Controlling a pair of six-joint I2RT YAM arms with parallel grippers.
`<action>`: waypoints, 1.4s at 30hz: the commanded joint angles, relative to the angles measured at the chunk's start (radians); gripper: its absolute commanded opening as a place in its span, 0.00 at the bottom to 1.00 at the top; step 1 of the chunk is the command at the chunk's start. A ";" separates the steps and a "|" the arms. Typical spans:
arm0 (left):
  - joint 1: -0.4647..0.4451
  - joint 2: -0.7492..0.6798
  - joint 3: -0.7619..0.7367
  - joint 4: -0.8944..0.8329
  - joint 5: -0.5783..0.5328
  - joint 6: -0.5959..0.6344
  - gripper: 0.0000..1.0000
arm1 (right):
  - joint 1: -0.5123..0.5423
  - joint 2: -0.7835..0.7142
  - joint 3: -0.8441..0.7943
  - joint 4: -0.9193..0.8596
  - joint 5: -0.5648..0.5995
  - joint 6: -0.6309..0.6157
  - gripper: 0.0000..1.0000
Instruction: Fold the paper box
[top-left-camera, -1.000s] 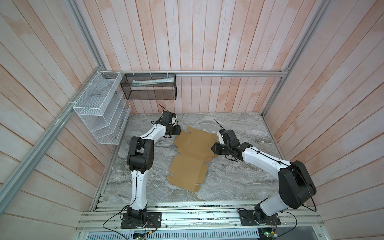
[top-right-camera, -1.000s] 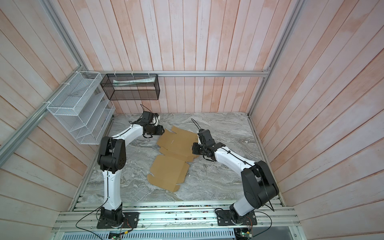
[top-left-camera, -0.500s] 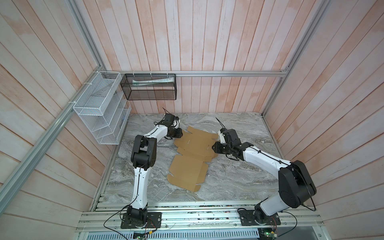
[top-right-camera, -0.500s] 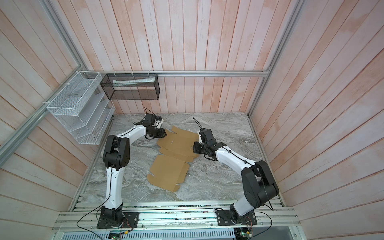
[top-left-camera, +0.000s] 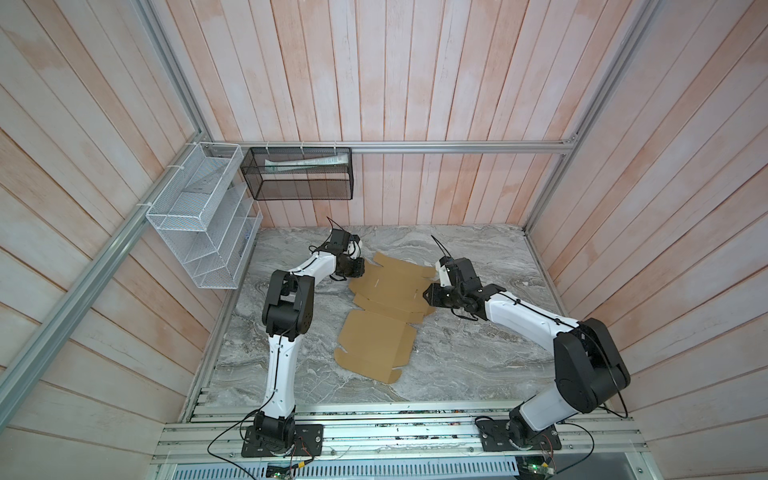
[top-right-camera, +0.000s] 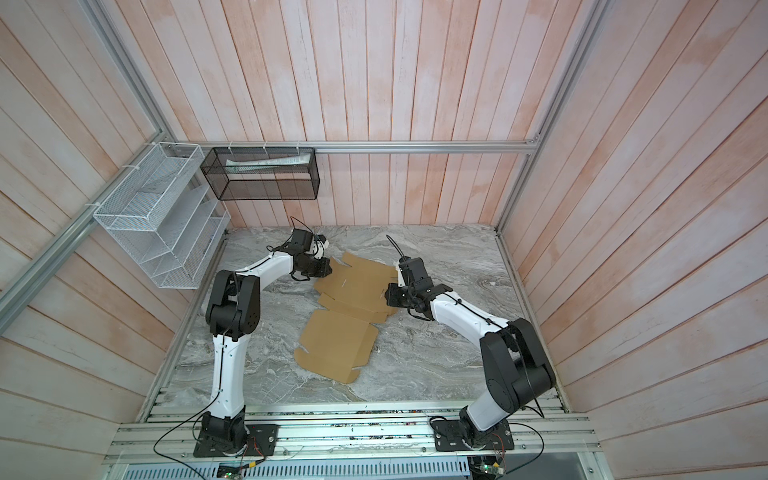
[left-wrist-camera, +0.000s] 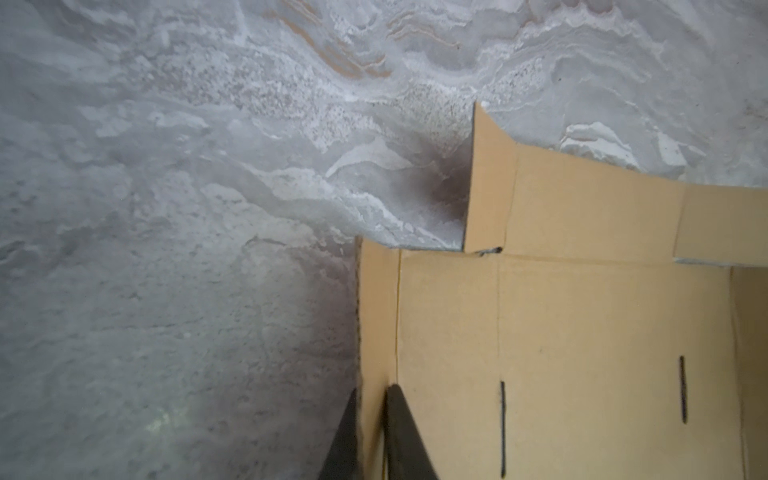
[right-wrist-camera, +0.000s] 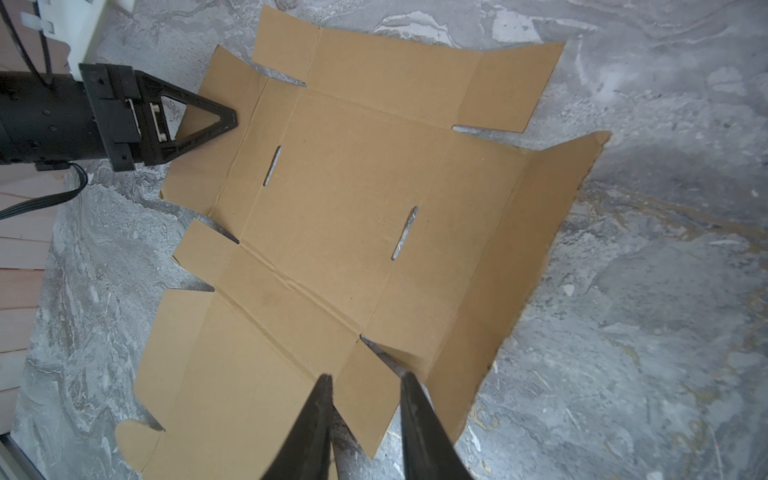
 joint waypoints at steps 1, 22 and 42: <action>0.005 -0.044 -0.042 0.037 0.014 -0.025 0.07 | -0.012 -0.006 -0.006 0.018 -0.028 0.000 0.30; 0.044 -0.397 -0.501 0.478 -0.019 -0.232 0.00 | 0.040 -0.009 0.075 0.071 -0.082 0.267 0.33; 0.031 -0.768 -1.142 1.107 -0.197 -0.413 0.00 | 0.128 0.139 0.348 0.030 -0.036 0.712 0.54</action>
